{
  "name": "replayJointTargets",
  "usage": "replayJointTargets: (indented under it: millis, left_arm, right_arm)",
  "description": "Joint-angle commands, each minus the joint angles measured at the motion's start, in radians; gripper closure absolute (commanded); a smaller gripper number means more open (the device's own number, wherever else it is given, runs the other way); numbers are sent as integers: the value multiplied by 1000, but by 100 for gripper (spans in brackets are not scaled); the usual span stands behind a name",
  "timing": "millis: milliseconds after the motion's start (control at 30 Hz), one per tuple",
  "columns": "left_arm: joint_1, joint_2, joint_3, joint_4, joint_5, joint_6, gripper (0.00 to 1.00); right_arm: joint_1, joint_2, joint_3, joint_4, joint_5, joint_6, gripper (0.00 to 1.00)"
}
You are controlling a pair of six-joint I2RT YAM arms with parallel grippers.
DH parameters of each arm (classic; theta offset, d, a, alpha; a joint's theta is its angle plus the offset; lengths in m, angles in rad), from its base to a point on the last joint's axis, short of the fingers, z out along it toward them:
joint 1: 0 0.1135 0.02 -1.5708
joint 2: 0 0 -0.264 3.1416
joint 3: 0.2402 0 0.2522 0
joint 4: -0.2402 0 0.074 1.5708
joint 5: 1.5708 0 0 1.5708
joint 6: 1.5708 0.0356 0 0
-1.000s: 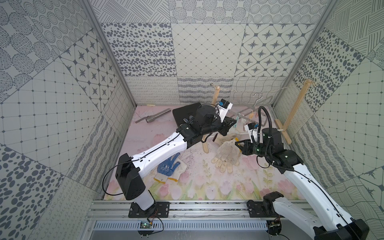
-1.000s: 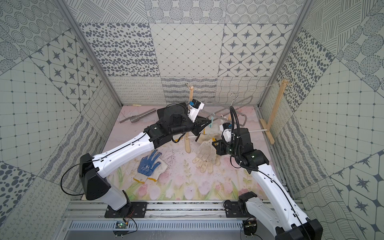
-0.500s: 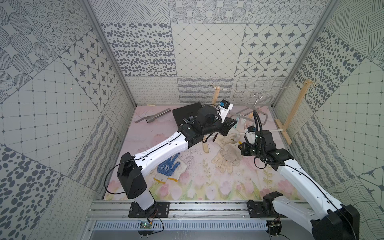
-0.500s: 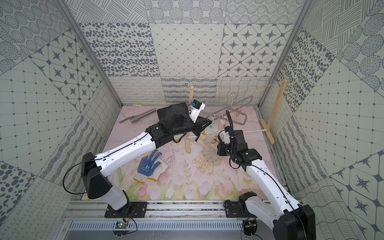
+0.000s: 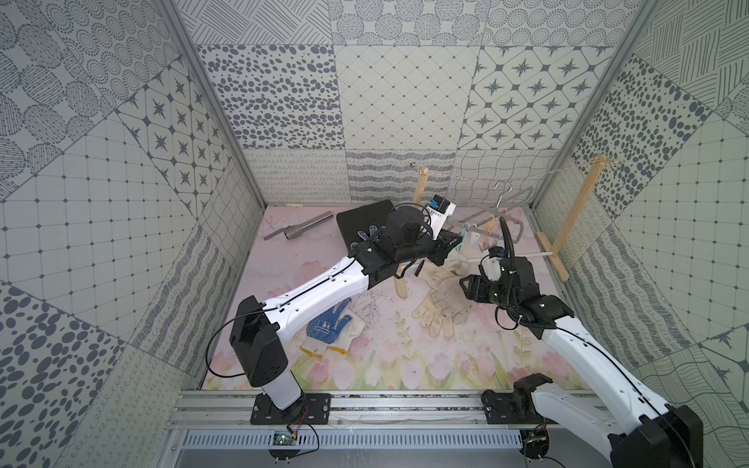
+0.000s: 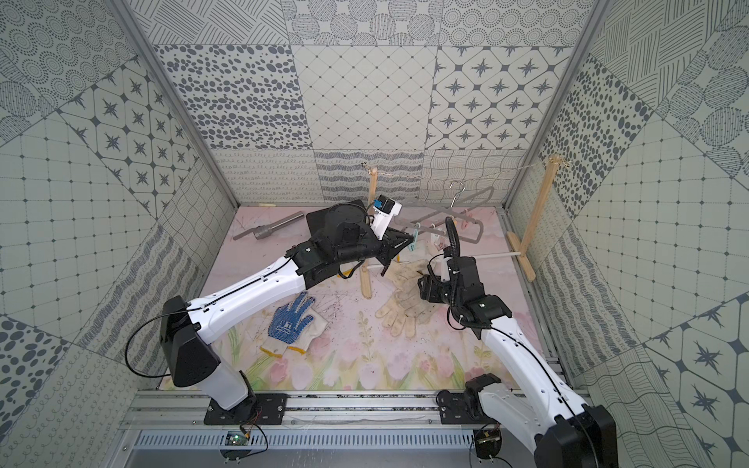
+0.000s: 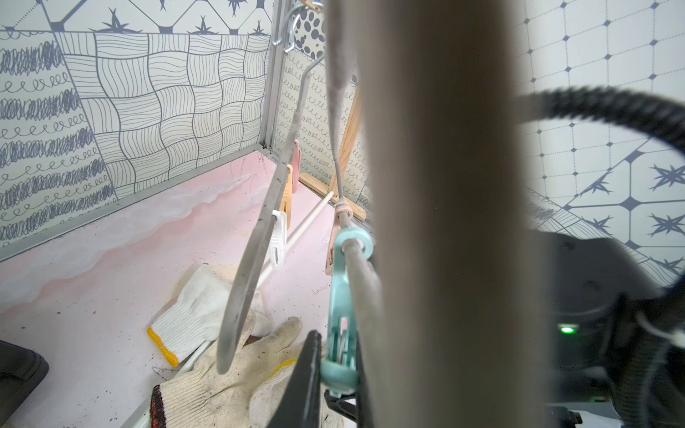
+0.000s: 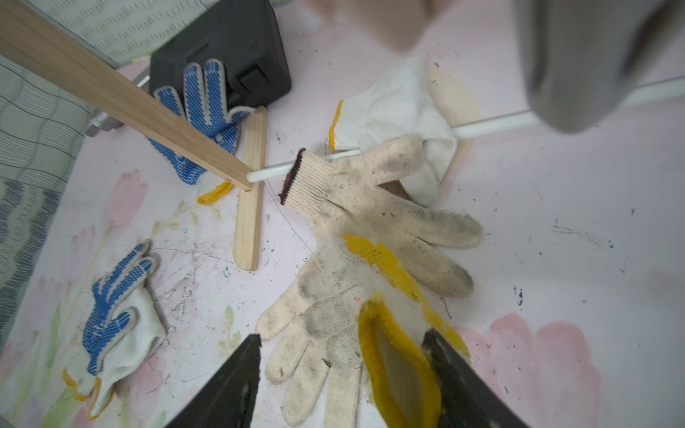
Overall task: Clip the gloves onto a hanger to dry
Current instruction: Place the glove at the center of the board, then open the clamp at the hanger.
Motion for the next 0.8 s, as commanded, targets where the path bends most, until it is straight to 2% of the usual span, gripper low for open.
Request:
replayJointTargets:
  millis: [0, 100, 233, 400, 500, 600, 767]
  left_arm:
    - [-13, 1, 16, 23, 11, -50, 100]
    - [-13, 13, 43, -13, -7, -102, 100]
    - [-13, 27, 77, -63, -29, -162, 100]
    - [-14, 23, 78, -63, -21, -179, 100]
    - [-14, 22, 75, -66, -15, -183, 100]
    - [-13, 25, 79, -76, -13, -194, 100]
    - [-13, 35, 117, -130, -11, -228, 100]
  right_arm:
    - [-2, -95, 55, 5, -60, -36, 24]
    - [2, -154, 83, 24, -168, -98, 24]
    - [2, -204, 100, 62, -193, -135, 25]
    - [3, -149, 170, -18, -189, -163, 22]
    - [3, -163, 145, 34, -199, -138, 22]
    - [3, -178, 135, 96, -212, -112, 30]
    - [10, -154, 157, 174, -223, -109, 49]
